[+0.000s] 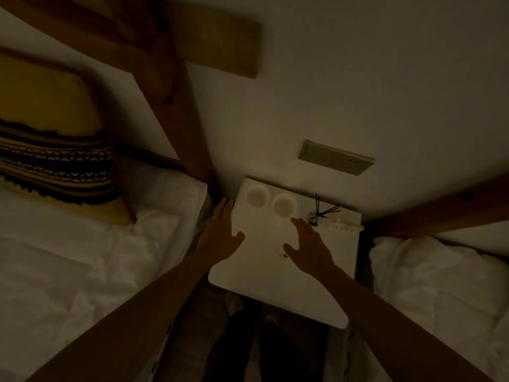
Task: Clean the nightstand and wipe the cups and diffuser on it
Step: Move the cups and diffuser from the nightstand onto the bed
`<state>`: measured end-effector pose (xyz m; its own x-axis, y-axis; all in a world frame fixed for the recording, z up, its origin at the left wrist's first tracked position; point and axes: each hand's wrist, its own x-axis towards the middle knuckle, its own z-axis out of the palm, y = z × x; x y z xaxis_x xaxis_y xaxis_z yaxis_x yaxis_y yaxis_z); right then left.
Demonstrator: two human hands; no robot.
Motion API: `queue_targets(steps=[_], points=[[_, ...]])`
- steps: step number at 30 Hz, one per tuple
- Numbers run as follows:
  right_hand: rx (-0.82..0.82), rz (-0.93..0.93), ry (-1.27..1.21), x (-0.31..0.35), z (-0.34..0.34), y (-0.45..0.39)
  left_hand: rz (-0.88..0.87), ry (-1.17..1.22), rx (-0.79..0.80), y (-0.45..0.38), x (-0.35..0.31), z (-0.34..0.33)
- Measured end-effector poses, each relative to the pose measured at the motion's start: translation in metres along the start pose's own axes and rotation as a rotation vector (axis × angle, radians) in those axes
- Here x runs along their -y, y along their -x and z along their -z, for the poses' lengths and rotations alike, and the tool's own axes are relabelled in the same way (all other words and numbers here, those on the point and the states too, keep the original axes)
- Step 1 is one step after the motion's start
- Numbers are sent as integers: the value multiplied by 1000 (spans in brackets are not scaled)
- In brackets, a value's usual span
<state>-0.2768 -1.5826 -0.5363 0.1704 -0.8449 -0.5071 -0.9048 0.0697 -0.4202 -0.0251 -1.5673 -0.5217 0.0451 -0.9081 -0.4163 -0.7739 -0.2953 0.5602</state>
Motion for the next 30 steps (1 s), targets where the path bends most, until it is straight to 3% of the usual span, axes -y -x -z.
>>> queue_targets(steps=[9, 15, 24, 30], points=[[-146, 15, 90, -7, -18, -112, -84, -102, -21, -115, 0, -49], [-50, 13, 77, -15, -31, -149, -180, -220, 94, -156, 7, -65], [-112, 94, 33, -21, -36, -160, -96, -232, 92, -168, 11, -65], [-46, 271, 88, 14, -11, -153, 7, -103, -39, -128, 34, -34]])
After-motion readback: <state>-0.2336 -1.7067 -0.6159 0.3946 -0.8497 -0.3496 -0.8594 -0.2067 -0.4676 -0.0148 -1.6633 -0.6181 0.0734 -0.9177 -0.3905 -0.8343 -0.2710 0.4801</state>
